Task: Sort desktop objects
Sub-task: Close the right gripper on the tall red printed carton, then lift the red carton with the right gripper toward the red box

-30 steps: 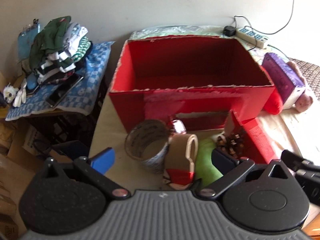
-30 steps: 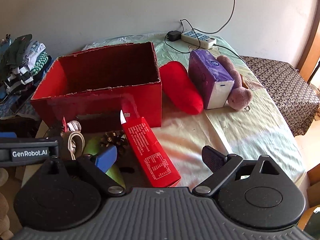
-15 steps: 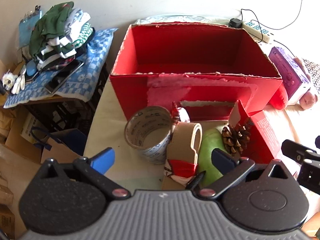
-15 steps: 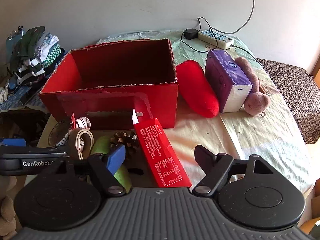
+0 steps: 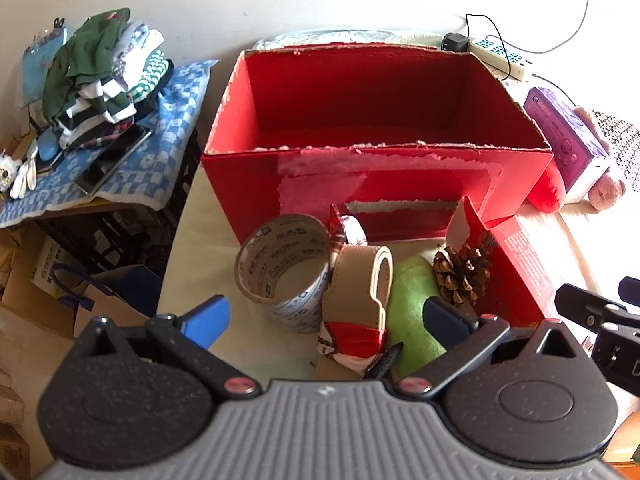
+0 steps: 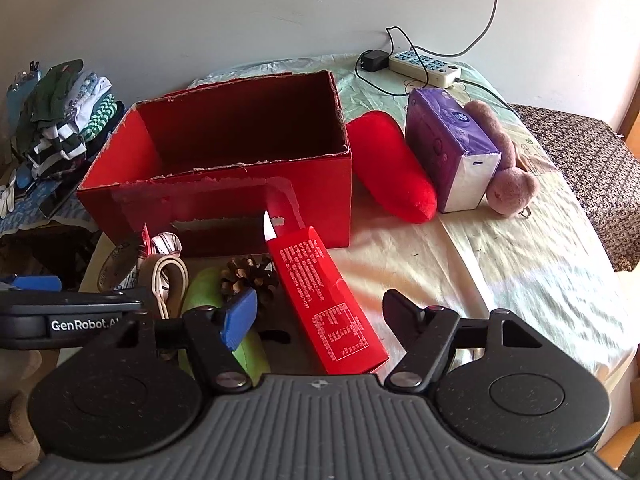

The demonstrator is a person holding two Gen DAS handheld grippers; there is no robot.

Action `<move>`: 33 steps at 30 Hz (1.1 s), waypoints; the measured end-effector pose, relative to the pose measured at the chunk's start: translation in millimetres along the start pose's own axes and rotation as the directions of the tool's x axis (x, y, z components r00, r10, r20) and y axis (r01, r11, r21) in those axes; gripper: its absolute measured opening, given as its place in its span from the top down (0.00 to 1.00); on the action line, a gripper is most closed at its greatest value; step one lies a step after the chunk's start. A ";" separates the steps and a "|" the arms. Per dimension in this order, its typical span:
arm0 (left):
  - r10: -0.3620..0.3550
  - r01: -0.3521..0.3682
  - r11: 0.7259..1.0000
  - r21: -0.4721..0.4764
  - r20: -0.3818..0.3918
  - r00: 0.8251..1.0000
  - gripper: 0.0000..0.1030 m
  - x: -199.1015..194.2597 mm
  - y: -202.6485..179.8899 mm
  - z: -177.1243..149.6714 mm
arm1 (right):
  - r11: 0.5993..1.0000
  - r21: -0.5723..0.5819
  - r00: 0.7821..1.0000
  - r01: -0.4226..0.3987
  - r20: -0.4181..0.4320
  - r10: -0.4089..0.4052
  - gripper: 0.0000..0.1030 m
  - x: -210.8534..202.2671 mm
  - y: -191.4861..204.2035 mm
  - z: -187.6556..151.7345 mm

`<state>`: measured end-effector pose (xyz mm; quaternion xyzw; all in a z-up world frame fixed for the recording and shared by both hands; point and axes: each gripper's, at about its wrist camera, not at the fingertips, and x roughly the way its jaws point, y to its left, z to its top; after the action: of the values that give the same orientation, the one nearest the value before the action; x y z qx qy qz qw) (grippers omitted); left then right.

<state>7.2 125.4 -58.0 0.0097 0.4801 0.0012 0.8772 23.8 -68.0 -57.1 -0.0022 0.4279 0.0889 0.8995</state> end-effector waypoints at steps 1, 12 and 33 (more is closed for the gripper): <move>-0.005 0.005 1.000 0.002 -0.001 1.000 0.01 0.8 1.1 -1.1 | 1.000 -0.001 1.000 0.002 0.000 -0.002 0.29 0.3 0.6 -0.6; -0.126 0.116 0.986 0.121 0.077 0.989 0.01 -8.8 -9.4 -13.9 | 1.000 -0.007 1.000 0.026 0.017 -0.026 0.28 5.8 -10.7 -7.1; -0.365 0.365 0.886 0.286 -0.056 0.929 0.01 0.0 -119.1 -24.3 | 0.934 -0.102 0.932 -0.341 -0.169 0.322 0.29 48.7 -70.5 43.9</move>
<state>-14.1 6.7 -73.3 0.0484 0.4685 -0.2344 0.8504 99.1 -126.2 -71.9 0.0053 0.4815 0.2667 0.8349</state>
